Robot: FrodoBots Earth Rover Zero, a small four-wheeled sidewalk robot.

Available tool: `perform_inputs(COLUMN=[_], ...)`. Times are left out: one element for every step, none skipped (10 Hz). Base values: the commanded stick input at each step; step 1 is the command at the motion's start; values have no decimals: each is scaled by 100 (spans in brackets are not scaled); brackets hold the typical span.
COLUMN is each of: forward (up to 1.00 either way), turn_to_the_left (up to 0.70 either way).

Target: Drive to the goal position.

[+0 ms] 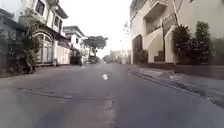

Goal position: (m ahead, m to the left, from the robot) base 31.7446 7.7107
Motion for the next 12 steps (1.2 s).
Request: perform_inputs(forward=[100, 100, 100, 100, 100, 100, 100, 100, 100, 100, 100, 100], turn_to_the_left=[0, 0, 0, 0, 0, 0, 0, 0, 0, 0, -9, -22])
